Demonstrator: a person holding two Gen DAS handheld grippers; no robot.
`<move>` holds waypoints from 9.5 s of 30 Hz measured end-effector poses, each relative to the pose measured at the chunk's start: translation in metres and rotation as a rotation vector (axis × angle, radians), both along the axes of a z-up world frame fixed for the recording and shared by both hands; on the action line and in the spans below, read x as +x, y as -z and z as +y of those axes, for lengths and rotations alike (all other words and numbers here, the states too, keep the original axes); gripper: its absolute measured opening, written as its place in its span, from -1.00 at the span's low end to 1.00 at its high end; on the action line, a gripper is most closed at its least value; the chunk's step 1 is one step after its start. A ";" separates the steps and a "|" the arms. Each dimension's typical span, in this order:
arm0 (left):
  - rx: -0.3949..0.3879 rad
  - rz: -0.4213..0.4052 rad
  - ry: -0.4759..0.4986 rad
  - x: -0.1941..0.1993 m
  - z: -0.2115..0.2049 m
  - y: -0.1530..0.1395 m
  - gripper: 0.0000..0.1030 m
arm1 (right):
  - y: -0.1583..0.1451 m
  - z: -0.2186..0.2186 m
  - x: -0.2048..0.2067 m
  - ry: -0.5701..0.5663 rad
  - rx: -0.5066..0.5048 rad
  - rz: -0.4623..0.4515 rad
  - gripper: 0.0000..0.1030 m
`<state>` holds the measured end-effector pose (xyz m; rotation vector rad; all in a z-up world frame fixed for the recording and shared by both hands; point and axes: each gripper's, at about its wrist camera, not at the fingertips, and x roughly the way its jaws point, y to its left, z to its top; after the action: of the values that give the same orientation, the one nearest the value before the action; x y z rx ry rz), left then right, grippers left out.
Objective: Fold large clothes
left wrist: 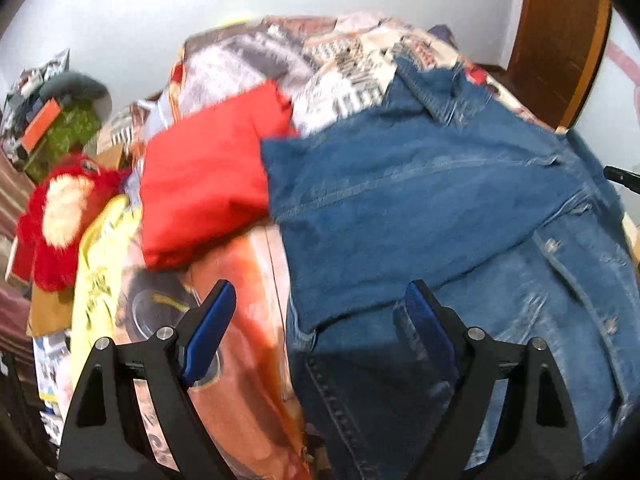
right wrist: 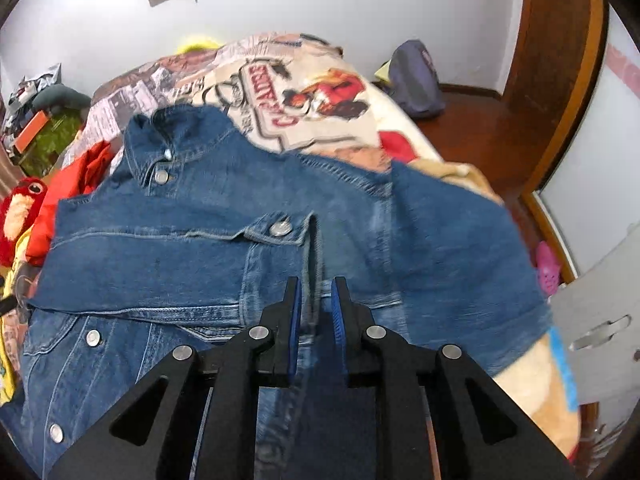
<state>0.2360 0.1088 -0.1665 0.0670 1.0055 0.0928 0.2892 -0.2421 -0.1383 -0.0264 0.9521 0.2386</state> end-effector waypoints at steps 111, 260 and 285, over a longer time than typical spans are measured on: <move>0.097 0.165 0.727 0.157 -0.427 0.070 0.36 | 0.001 -0.141 -0.068 0.348 0.108 0.029 0.18; -0.065 0.038 -0.009 0.305 0.005 0.044 -0.36 | 0.027 0.143 0.226 -0.104 -0.108 0.002 -0.01; -0.064 -0.036 0.024 0.079 0.016 -0.061 0.30 | -0.080 0.068 0.033 -0.188 -0.145 -0.153 0.53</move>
<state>0.3152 0.1253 -0.1055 0.0184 0.9707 0.0397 0.3222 -0.1745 -0.0580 -0.2652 0.8136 0.3359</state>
